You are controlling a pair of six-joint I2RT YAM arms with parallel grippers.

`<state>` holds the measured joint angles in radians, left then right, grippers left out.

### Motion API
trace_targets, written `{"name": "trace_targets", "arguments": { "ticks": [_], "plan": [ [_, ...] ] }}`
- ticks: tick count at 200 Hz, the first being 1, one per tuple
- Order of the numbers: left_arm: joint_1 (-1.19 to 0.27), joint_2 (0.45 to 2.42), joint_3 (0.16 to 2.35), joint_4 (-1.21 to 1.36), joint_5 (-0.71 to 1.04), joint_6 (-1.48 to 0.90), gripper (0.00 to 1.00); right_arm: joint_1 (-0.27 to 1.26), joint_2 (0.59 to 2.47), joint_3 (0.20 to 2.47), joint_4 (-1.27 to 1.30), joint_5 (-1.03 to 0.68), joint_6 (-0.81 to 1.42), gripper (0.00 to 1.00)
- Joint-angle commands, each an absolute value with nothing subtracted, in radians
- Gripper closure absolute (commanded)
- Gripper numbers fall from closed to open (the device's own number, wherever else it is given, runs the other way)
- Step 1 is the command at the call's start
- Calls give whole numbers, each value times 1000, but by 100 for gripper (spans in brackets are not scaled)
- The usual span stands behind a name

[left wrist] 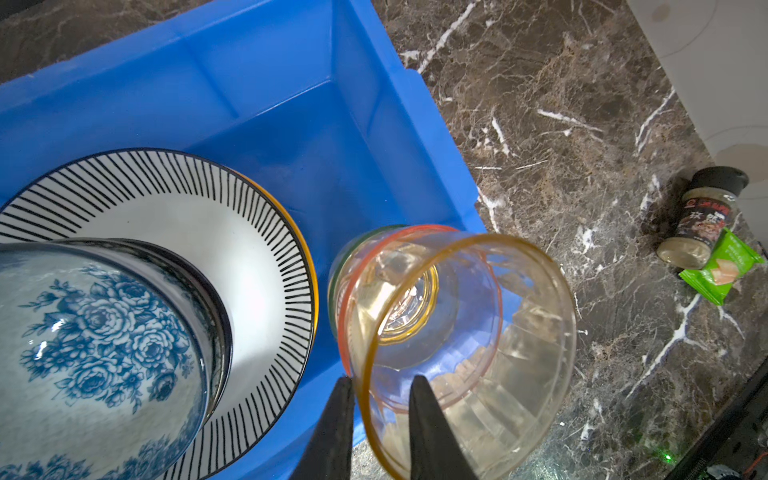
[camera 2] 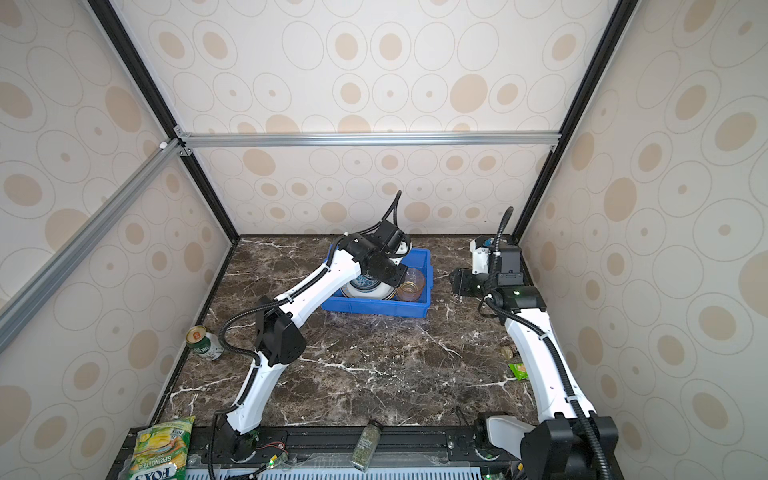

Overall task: Place the mixed dishes into the plastic bin
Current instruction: 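Lower the yellow glass onto the pink glass with the left gripper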

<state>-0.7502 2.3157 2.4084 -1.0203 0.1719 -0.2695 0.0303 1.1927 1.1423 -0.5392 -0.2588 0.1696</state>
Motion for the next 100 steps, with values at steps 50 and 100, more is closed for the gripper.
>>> {"name": "trace_targets", "arguments": {
  "ticks": [50,100],
  "plan": [
    [-765,2321,2421,-1046,125,-264,70,23,1175,1147,-566,-267,178,43],
    [-762,2309,2406,-1034,116,-271,68,23,1168,1149,-575,-264,178,43]
  ]
}}
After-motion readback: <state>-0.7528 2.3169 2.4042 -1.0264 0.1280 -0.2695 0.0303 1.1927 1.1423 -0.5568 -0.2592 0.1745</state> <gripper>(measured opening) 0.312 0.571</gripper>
